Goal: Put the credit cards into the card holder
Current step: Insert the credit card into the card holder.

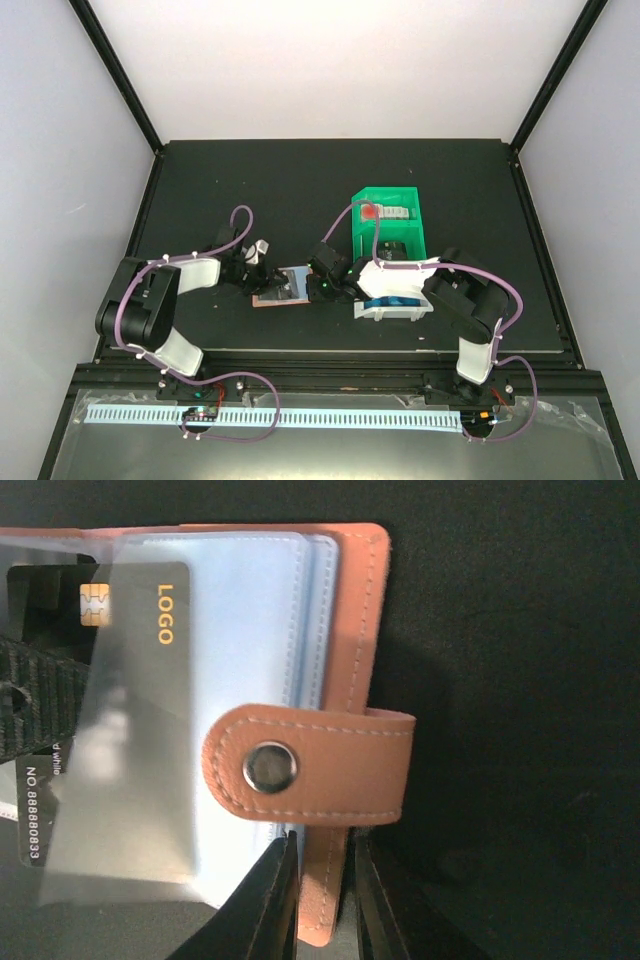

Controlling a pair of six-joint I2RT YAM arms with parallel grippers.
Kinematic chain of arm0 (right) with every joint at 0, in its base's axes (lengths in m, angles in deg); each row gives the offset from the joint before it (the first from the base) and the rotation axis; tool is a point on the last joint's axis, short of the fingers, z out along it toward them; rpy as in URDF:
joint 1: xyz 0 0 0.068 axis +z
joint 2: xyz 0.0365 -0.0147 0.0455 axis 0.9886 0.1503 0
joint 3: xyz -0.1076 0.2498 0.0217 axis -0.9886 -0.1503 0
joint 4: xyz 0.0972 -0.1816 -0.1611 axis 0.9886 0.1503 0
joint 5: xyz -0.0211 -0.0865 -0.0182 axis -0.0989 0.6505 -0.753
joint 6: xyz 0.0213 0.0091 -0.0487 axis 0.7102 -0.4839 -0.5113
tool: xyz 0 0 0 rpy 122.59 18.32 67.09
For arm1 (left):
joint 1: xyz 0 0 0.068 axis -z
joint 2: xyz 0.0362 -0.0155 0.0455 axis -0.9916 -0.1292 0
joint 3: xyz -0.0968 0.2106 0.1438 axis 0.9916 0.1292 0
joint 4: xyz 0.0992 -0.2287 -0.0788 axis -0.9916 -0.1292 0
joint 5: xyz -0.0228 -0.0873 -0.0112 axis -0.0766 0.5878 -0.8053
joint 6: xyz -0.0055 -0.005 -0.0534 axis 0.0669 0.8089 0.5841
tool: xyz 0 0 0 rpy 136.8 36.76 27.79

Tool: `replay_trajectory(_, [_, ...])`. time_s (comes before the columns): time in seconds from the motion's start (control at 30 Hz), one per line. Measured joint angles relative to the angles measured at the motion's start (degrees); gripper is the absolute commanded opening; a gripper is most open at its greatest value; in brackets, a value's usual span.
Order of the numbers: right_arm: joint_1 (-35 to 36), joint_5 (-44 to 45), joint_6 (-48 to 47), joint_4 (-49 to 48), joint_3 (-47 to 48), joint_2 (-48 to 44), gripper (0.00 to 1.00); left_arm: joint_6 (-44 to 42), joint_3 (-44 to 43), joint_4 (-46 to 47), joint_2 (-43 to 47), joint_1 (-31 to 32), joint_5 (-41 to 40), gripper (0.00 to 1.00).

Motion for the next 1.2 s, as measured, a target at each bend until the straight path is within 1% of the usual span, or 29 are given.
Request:
replay_trajectory(0.03, [0.00,0.00,0.00,0.00,0.00,0.00,0.19,-0.26,0.00,-0.35,0.24,0.00,-0.50,0.31])
replay_trajectory(0.13, [0.00,0.00,0.00,0.00,0.00,0.00,0.19,-0.76,0.00,-1.51,1.60,0.00,-1.97,0.36])
replay_trajectory(0.37, [0.00,-0.02,0.00,-0.02,0.00,0.00,0.19,-1.66,0.04,-4.26,4.02,0.22,-5.79,0.39])
replay_trajectory(0.47, [0.00,-0.04,-0.04,-0.02,0.00,0.00,0.19,-2.05,0.04,-5.53,5.01,0.63,-7.48,0.43])
replay_trajectory(0.57, [0.00,-0.04,-0.15,-0.02,0.00,0.00,0.19,-2.64,-0.02,-7.41,6.40,1.20,-9.49,0.55])
replay_trajectory(0.83, [0.00,-0.07,-0.37,-0.02,0.00,0.00,0.19,-2.99,-0.28,-12.24,9.90,2.29,-13.57,0.64])
replay_trajectory(0.87, [0.00,-0.07,-0.39,-0.02,0.00,0.00,0.19,-3.02,-0.28,-13.05,10.56,2.32,-14.36,0.67])
replay_trajectory(0.9, [0.00,-0.07,-0.39,-0.02,0.00,0.00,0.19,-3.06,-0.33,-13.73,11.04,2.34,-14.78,0.74])
replay_trajectory(0.93, [0.00,-0.09,-0.44,-0.02,0.00,0.00,0.19,-3.13,-0.46,-14.40,11.54,2.34,-15.23,0.76])
replay_trajectory(1.0, [0.00,-0.11,-0.61,0.00,0.02,0.00,0.19,-3.34,-0.96,-15.82,12.24,2.45,-16.11,0.78])
replay_trajectory(1.2, [0.00,-0.74,-1.42,-0.24,0.02,0.00,0.19,-3.87,-2.10,-18.27,12.41,2.82,-18.45,0.78])
